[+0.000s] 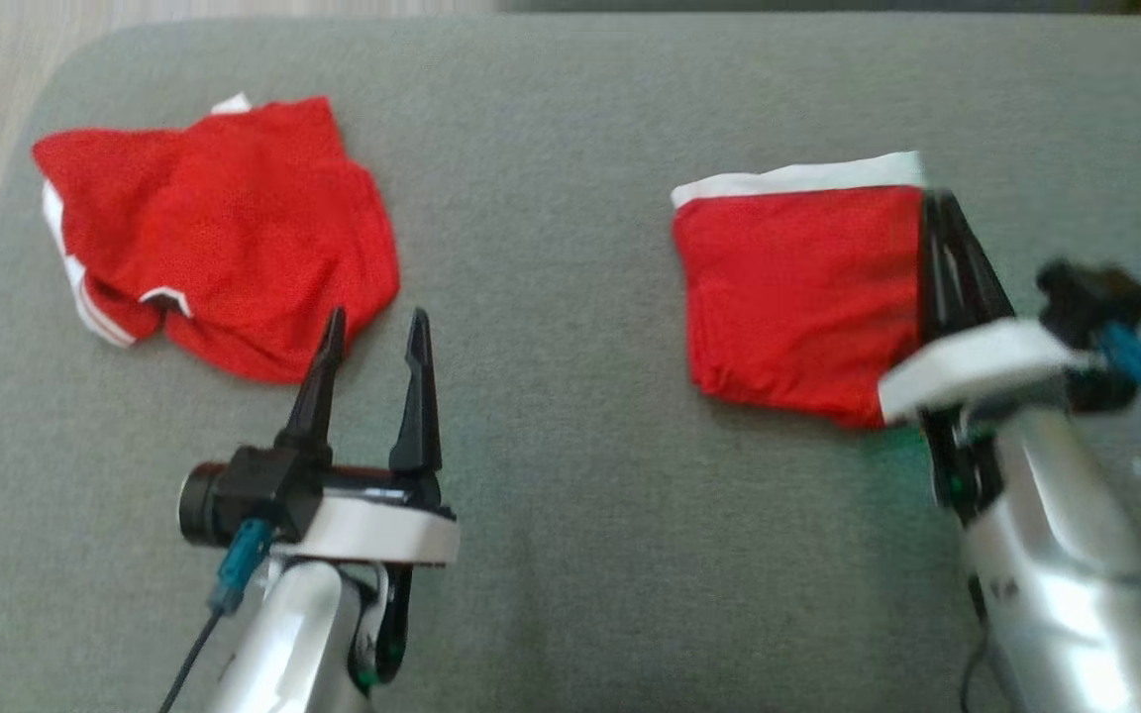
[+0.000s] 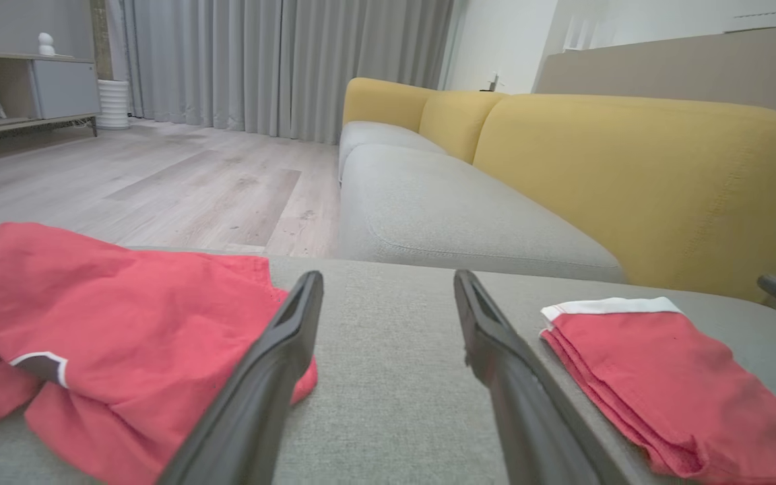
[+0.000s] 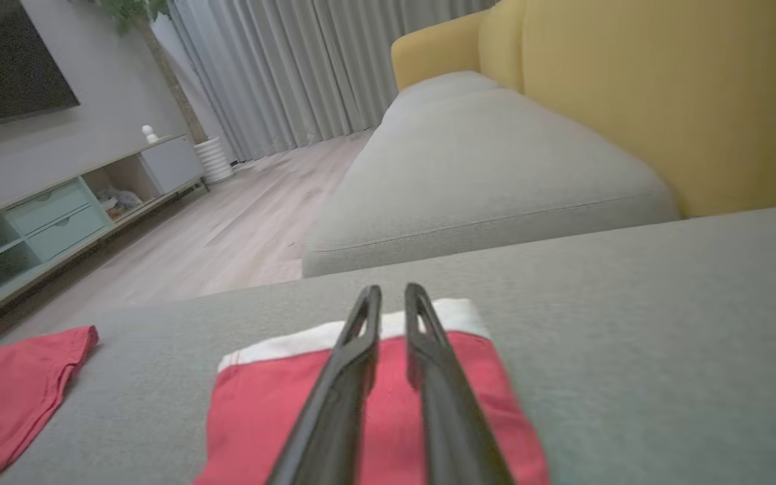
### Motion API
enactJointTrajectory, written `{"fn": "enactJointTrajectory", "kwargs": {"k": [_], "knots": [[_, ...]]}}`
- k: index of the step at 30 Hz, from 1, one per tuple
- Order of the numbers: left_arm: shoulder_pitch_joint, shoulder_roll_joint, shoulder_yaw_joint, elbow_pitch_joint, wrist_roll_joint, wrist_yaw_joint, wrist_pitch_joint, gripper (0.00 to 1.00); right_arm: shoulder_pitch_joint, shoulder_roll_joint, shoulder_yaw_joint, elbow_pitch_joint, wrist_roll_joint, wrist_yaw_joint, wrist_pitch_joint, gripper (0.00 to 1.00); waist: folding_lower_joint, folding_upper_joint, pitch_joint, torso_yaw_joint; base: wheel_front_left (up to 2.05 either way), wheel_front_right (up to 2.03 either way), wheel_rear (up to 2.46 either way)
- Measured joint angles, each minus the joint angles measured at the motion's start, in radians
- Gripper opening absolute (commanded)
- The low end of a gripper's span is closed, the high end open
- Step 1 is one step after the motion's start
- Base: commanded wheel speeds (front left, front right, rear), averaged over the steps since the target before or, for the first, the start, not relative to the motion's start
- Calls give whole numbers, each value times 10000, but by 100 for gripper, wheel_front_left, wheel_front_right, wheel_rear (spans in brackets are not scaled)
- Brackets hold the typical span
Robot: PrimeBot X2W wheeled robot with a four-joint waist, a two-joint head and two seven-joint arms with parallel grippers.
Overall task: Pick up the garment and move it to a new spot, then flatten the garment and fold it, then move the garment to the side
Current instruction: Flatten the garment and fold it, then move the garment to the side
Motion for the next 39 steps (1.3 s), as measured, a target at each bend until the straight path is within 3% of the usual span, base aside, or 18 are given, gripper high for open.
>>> {"fn": "enactJointTrajectory", "kwargs": {"k": [8,17,27,33,39], "knots": [[691,4,232,96,15,-84,0,100,2540,86,-579,-2075,-573,0,0,100,-1,0,-812,-592,0,0,0],[1187,8,263,282,15,-192,0,100,4189,213,-504,-2880,-535,0,0,100,0,0,-1141,-806,0,0,0],[1085,6,234,263,15,-192,0,100,3784,228,-754,-2851,-690,0,431,100,1,0,-859,-621,0,0,0],[858,6,171,238,15,-190,0,100,2289,226,-1494,-2117,-853,0,1323,100,3,0,-392,-392,0,0,0],[444,6,-79,236,15,-192,0,100,734,221,-2127,-579,-623,0,2633,100,4,0,176,49,0,0,0]]}}
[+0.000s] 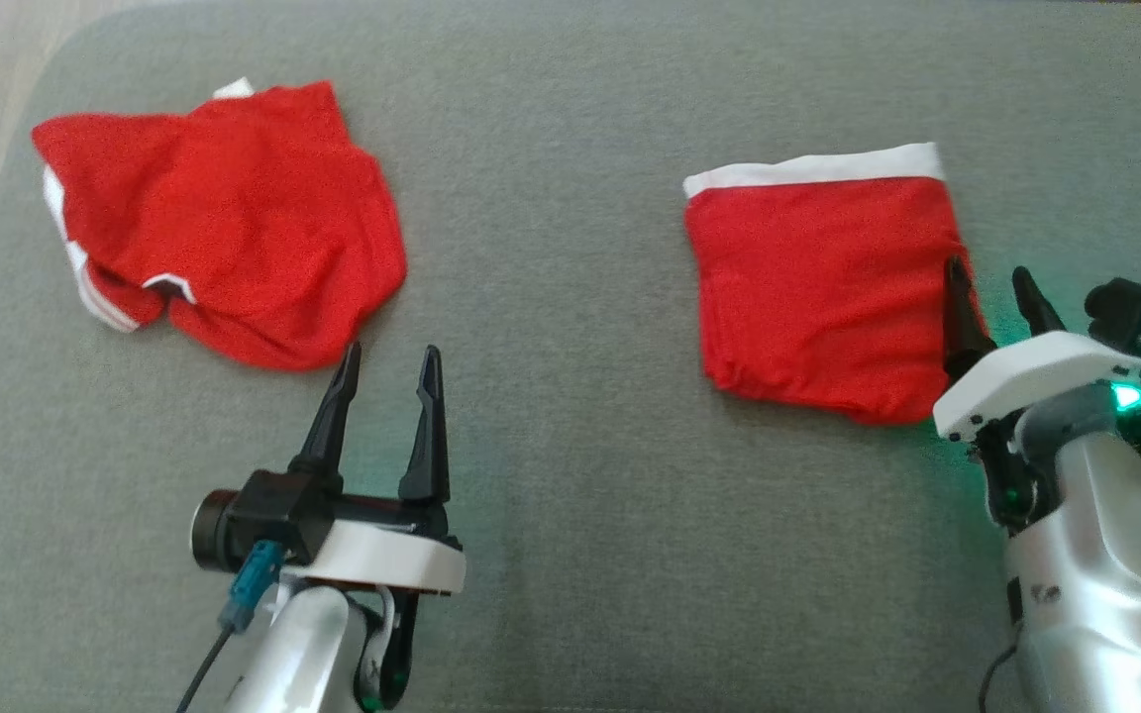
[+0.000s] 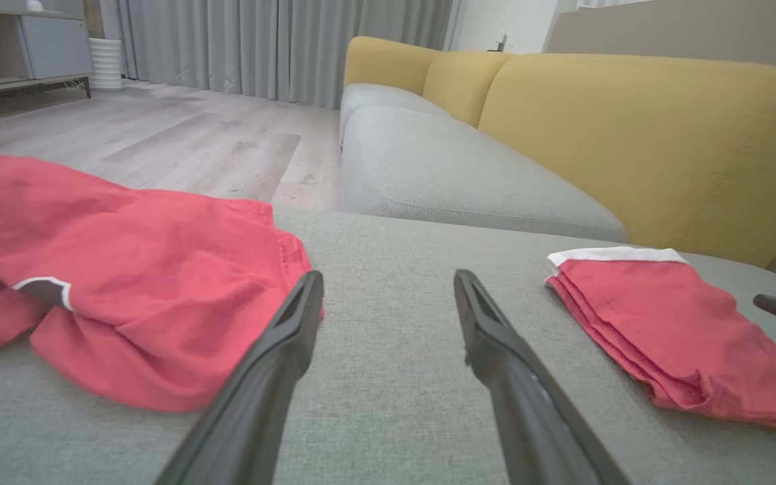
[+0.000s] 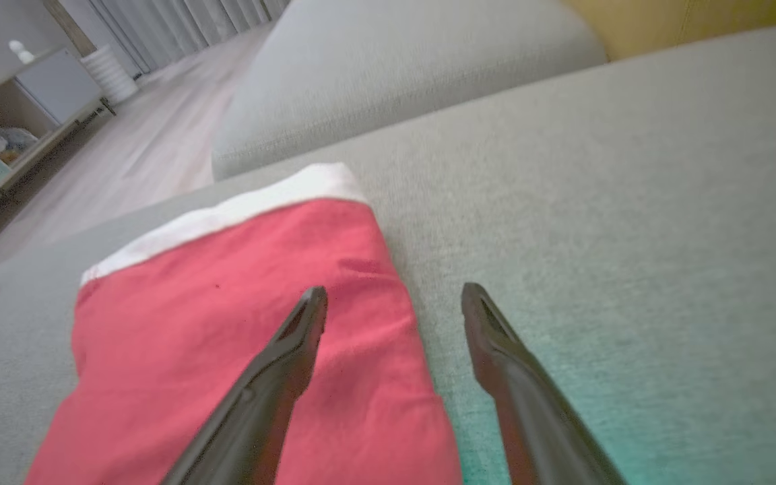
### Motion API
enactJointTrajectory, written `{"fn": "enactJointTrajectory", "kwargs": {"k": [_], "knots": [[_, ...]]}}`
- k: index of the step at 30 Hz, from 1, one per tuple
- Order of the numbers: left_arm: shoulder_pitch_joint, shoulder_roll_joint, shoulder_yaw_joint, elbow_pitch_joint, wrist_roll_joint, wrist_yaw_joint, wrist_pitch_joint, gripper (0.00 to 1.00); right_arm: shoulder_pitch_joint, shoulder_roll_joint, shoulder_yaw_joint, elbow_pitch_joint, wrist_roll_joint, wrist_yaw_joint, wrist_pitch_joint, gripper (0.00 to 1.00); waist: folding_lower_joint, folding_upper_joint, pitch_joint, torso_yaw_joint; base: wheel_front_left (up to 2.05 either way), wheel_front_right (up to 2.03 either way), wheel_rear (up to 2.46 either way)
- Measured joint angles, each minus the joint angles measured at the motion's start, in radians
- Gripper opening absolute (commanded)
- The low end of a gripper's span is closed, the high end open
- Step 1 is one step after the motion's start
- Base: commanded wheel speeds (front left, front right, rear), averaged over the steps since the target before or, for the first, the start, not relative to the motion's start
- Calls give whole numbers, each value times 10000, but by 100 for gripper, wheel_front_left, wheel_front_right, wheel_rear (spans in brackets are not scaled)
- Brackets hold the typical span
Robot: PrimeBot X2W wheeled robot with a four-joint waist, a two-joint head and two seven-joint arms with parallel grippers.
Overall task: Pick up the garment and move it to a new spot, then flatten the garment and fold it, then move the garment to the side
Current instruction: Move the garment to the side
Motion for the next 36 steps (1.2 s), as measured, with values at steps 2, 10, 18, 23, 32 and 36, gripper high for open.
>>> {"fn": "enactJointTrajectory", "kwargs": {"k": [2,10,18,23,32,36], "knots": [[-75,-2,-31,4,-2,4,0,100,-331,-8,-222,566,0,0,349,100,0,0,136,173,0,0,0],[-190,-2,-98,0,-29,36,0,100,-1259,-414,44,2019,-263,0,1055,0,-2,0,422,595,0,0,0],[-192,-2,-25,-13,-27,119,0,100,-1357,-1099,1384,2219,-527,0,767,0,-2,0,222,312,0,0,0],[-184,-2,-13,-81,-29,119,0,100,-1351,-3062,2336,1847,-675,0,857,0,-2,0,59,-4,0,0,0],[-237,-4,-4,-263,-27,109,0,100,-1377,-5896,2270,2654,-934,0,932,0,-3,0,483,33,0,0,0],[-378,-4,31,-267,-27,105,0,100,-1781,-6439,2096,3229,-1083,0,688,0,-2,0,743,169,0,0,0]]}}
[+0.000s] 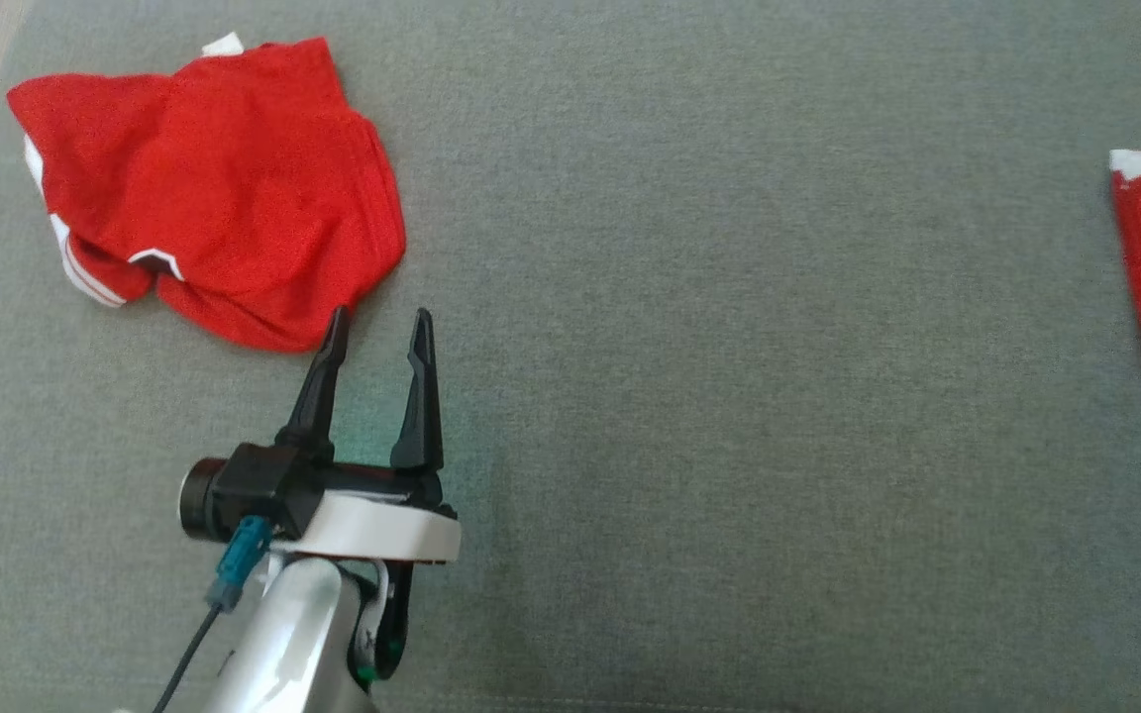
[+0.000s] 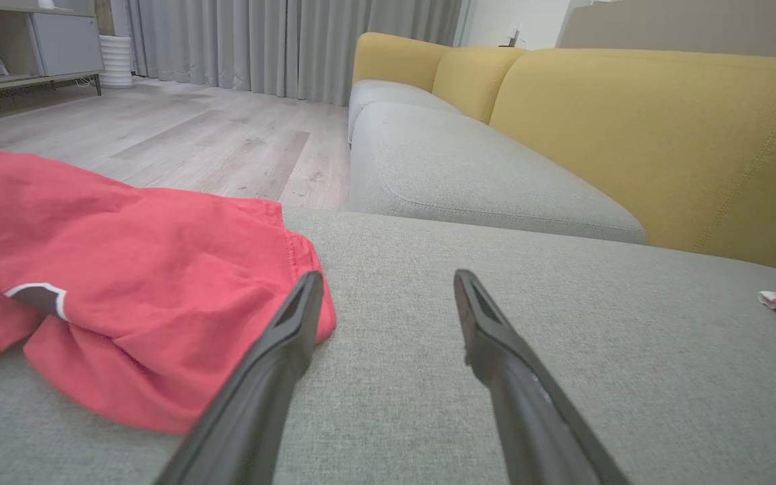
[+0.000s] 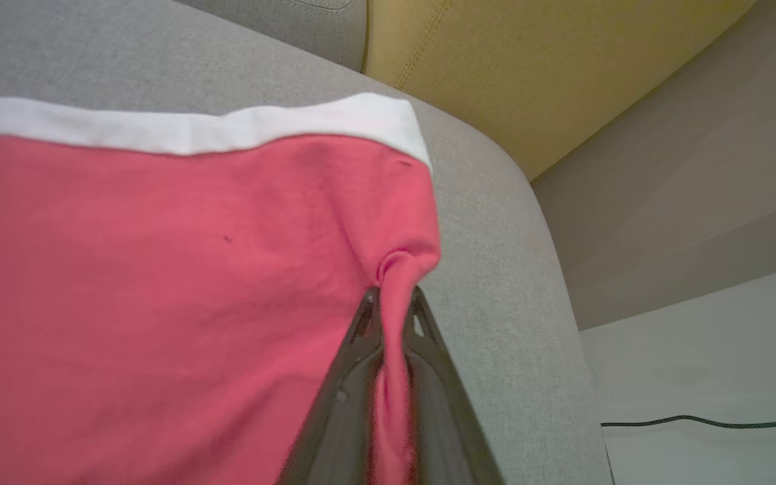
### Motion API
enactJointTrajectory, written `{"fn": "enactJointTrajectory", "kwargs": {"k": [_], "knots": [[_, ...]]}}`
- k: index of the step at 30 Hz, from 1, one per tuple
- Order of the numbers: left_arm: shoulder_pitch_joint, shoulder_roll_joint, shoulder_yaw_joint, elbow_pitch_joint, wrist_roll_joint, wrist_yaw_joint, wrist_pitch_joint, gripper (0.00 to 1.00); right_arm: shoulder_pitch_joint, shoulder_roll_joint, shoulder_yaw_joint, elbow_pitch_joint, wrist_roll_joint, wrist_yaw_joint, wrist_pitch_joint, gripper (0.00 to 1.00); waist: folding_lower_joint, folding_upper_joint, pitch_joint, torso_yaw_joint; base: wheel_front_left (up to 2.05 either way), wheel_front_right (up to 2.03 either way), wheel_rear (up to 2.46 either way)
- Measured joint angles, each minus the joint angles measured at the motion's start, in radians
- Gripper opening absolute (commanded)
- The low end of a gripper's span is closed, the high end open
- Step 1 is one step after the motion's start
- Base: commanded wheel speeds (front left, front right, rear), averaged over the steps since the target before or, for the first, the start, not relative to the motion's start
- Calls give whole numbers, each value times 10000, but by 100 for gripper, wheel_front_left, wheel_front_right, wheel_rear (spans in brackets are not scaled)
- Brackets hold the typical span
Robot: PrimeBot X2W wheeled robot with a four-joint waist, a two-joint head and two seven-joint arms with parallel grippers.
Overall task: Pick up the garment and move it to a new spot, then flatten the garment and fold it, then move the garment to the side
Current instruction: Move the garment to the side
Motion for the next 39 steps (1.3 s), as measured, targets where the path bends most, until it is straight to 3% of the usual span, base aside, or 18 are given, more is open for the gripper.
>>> {"fn": "enactJointTrajectory", "kwargs": {"k": [15,27,29,30,39], "knots": [[-198,-4,90,8,0,-79,0,100,-1089,-201,-527,1513,-629,0,-759,0,-1,0,270,217,0,0,0],[-198,-4,159,8,0,-88,0,100,-1324,-173,-1300,1962,-1237,0,-915,0,-1,0,262,149,0,0,0],[-198,-4,161,10,0,-88,0,100,-1436,-123,-1461,1975,-1331,0,-924,50,-1,0,254,146,0,0,0],[-198,-4,163,17,0,-88,0,100,-1467,-81,-1498,1969,-1346,0,-970,98,-1,0,240,143,0,0,0],[-155,-4,240,69,0,-73,0,100,-1448,794,-2080,1574,-1732,0,-1210,100,-1,0,-322,68,0,0,0]]}}
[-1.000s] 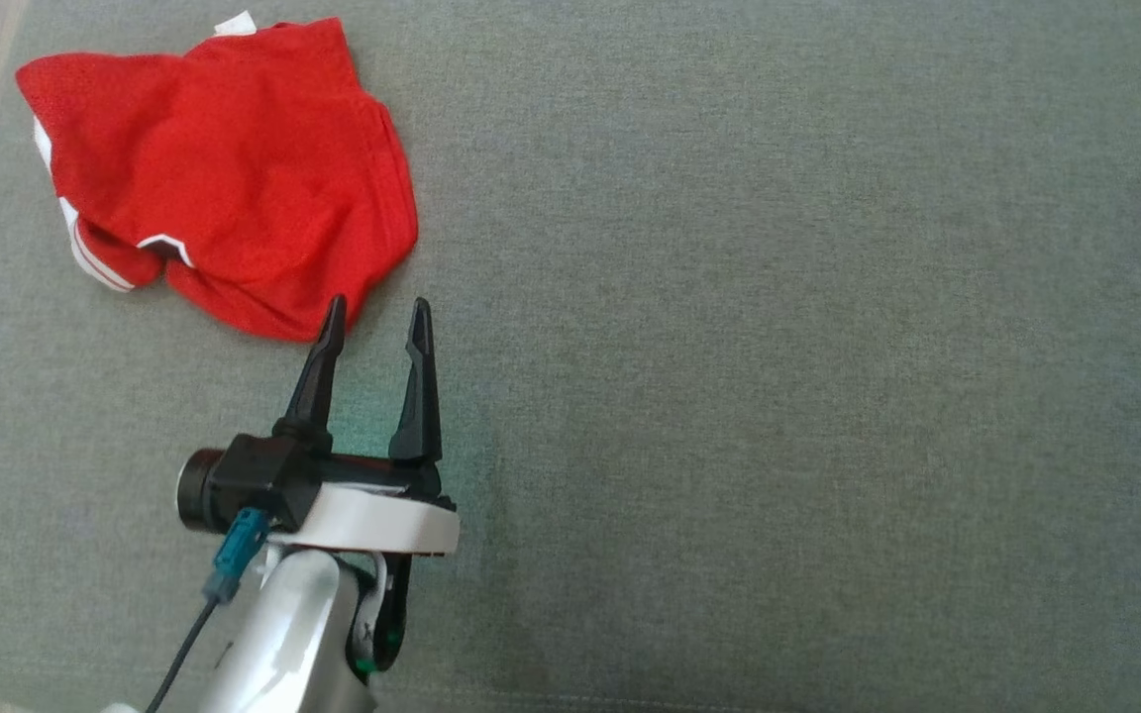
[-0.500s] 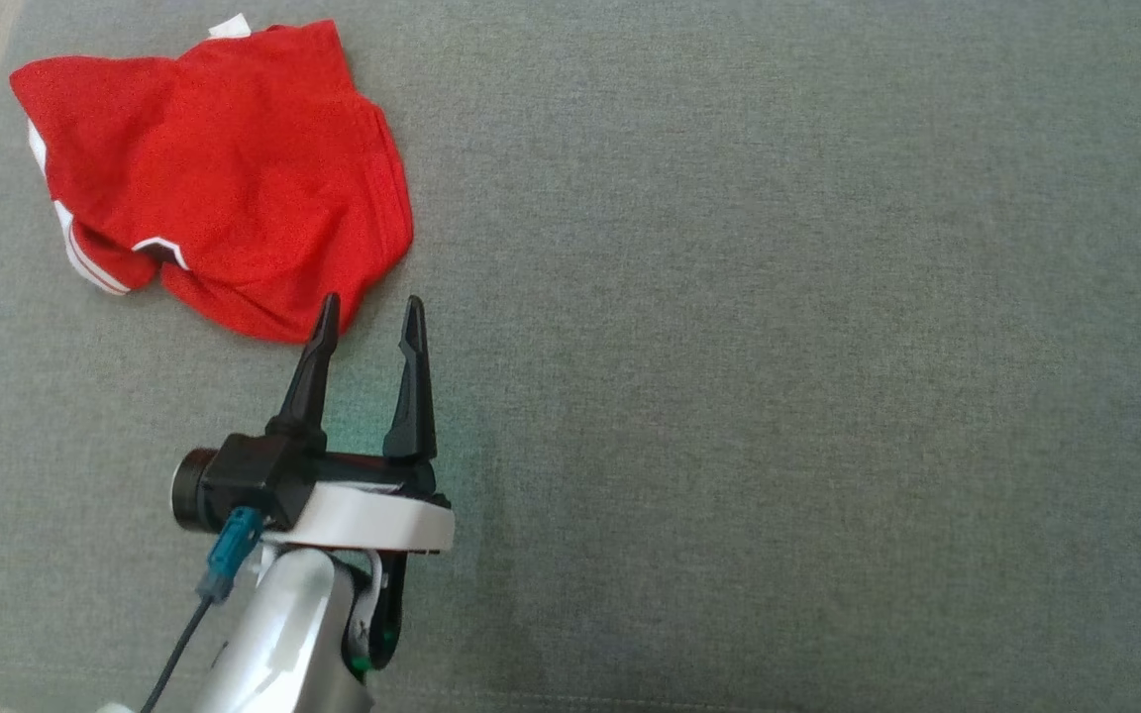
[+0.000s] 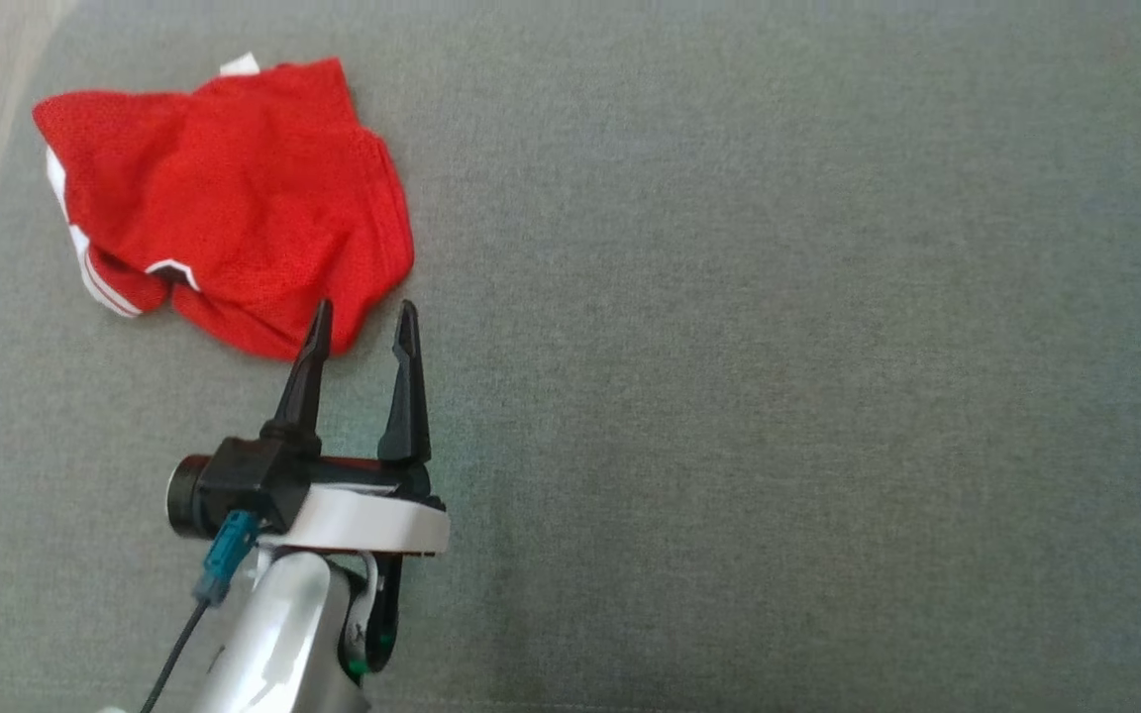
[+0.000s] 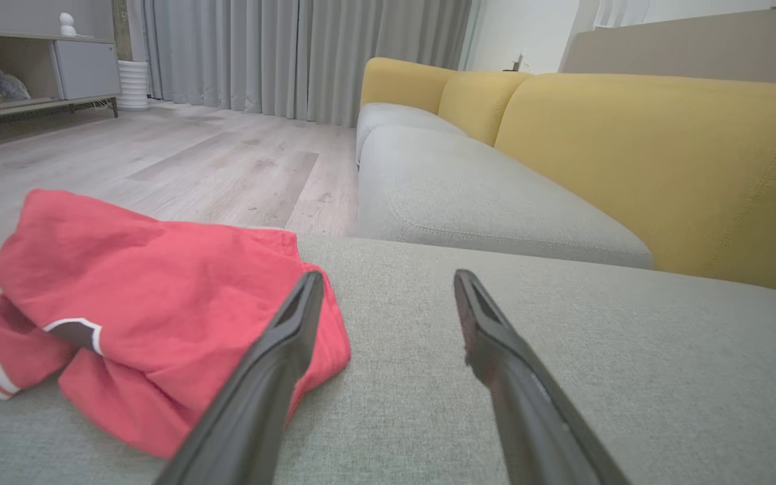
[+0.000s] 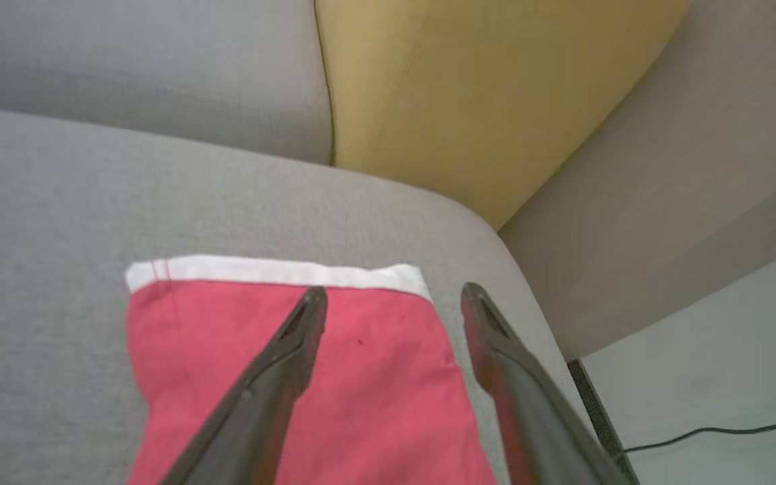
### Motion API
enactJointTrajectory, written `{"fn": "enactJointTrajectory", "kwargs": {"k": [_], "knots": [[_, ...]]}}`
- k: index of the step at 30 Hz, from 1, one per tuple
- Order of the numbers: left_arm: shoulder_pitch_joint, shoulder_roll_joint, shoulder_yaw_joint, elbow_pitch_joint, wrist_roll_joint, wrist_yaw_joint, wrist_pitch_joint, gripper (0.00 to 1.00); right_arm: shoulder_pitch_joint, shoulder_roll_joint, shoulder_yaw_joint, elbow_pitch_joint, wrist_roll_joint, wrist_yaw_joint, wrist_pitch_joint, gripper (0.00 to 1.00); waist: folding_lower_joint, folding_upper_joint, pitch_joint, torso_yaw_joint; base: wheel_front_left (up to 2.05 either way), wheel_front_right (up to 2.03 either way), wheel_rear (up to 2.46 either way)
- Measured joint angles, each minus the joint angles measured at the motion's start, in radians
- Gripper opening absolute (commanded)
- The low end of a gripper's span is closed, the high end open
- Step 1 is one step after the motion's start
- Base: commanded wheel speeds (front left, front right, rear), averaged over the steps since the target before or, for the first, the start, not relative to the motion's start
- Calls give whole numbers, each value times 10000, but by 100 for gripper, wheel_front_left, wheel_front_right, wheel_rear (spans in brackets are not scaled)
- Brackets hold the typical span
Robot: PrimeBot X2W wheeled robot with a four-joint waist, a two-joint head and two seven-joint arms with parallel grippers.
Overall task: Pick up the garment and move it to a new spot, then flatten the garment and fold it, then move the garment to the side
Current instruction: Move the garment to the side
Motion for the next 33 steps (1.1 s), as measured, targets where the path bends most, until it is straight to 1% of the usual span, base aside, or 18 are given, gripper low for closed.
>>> {"fn": "enactJointTrajectory", "kwargs": {"k": [2,4,7,9,13,17,20,22,24,28,33], "knots": [[42,0,36,-2,-2,2,0,100,47,326,-59,-307,-29,0,-174,100,-1,0,-206,-44,0,0,0],[151,0,59,-4,-2,4,0,100,63,834,-104,-719,6,0,-401,100,0,0,-431,-99,0,0,0],[428,2,100,2,0,4,0,100,115,1877,-136,-1559,439,0,-834,100,-1,0,-789,-204,0,0,0],[600,4,136,6,0,4,0,100,336,2591,-50,-2337,769,0,-1191,100,-1,0,-1039,-281,0,0,0],[861,4,313,6,0,4,0,100,1407,3825,299,-4126,1515,0,-1578,100,-1,0,-1491,-465,0,0,0],[1111,10,393,-33,0,4,0,100,3032,4803,782,-6004,2234,0,-1814,100,-2,0,-1812,-691,0,0,0],[1300,10,401,-63,0,-12,0,100,4400,5152,1402,-7108,2452,0,-1912,100,-2,0,-1966,-829,0,0,0],[1400,10,412,-125,0,-35,0,100,5184,5323,1542,-7563,2832,0,-1996,100,-2,0,-2017,-887,0,0,0],[1440,10,424,-153,0,-46,0,100,5824,5407,1620,-7910,2947,0,-2027,100,-1,1,-2031,-922,0,0,0],[1441,10,426,-150,0,-98,0,100,6569,5509,1670,-8174,3007,0,-2084,100,0,0,-2021,-951,0,0,0],[1476,12,426,-102,0,-100,0,100,6904,5622,1919,-8276,3009,0,-2084,100,0,0,-2045,-976,0,0,0]]}}
